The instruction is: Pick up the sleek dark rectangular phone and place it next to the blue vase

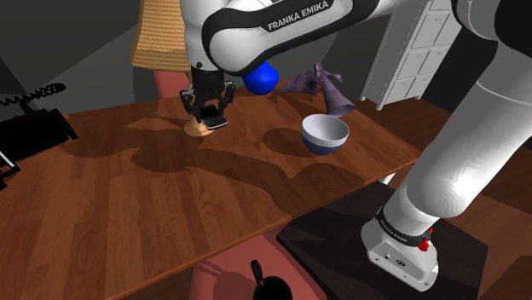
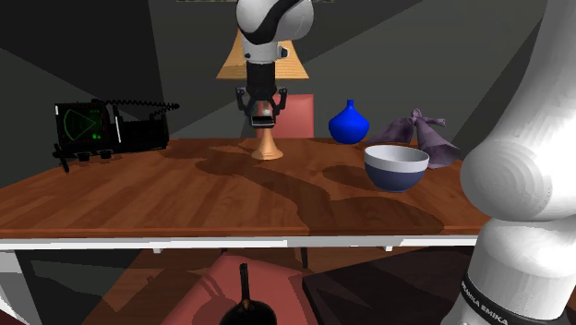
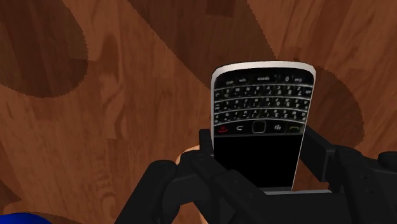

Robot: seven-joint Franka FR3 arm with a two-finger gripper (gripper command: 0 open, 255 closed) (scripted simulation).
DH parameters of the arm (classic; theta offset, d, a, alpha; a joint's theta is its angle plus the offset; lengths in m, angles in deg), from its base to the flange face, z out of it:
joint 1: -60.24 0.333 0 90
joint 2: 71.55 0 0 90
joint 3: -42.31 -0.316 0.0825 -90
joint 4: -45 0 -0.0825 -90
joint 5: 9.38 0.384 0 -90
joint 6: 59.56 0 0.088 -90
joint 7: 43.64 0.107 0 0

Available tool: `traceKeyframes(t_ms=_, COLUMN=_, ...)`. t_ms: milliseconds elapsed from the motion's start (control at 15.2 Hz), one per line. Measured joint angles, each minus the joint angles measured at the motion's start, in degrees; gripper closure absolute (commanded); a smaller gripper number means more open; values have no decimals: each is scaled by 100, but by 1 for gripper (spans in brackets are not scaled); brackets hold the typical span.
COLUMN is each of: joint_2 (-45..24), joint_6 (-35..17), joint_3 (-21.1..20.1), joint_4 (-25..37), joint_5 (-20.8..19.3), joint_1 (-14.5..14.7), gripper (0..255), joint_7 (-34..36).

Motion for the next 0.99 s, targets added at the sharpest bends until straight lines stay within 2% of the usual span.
traceKeyframes(t_ms=990, joint_2=131, joint_6=1124, joint_3=5, joint_4=1024, joint_5=153, joint_1=-1, gripper=255, joint_7=-213)
